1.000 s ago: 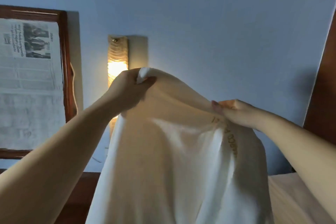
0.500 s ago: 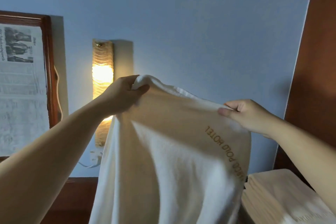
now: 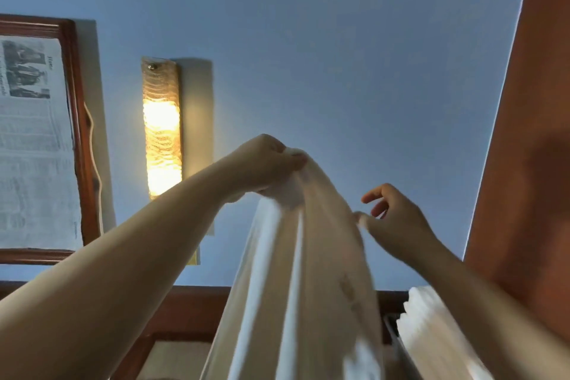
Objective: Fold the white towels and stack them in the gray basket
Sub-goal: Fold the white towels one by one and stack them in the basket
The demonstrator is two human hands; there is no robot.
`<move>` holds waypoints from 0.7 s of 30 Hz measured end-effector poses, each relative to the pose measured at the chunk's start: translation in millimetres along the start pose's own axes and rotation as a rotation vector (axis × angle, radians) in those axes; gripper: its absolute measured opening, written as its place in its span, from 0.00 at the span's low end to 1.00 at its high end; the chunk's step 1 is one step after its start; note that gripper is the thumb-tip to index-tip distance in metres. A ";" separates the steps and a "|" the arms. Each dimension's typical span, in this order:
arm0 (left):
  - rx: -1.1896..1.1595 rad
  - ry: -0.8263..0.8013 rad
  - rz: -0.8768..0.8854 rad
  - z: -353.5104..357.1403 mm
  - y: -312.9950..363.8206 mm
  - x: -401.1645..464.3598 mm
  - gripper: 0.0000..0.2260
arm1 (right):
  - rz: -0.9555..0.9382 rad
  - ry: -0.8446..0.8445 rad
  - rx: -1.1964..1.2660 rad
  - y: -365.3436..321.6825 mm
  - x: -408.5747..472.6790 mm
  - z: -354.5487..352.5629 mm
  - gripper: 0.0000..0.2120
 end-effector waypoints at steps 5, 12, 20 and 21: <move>0.143 -0.122 -0.053 65.5 36.1 9.8 0.11 | 0.008 0.057 0.283 -10.2 -85.3 40.6 0.12; 0.021 -0.233 -0.146 126.5 55.2 16.7 0.06 | -0.030 0.344 0.262 11.0 -115.7 58.1 0.29; 0.309 -0.140 0.015 118.8 95.4 21.8 0.13 | 0.054 0.316 0.002 38.6 -85.0 30.5 0.09; 0.461 -0.074 0.061 111.0 93.9 25.1 0.13 | 0.046 0.302 -0.002 41.9 -83.4 25.0 0.08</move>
Point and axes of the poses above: each hand's wrist, its own x-axis towards the middle knuckle, its own z-axis out of the palm, y = z × x, the point moved 8 cm from there along x, towards the middle knuckle, and after that the axes turned 11 degrees about x, right-handed, at the moved point
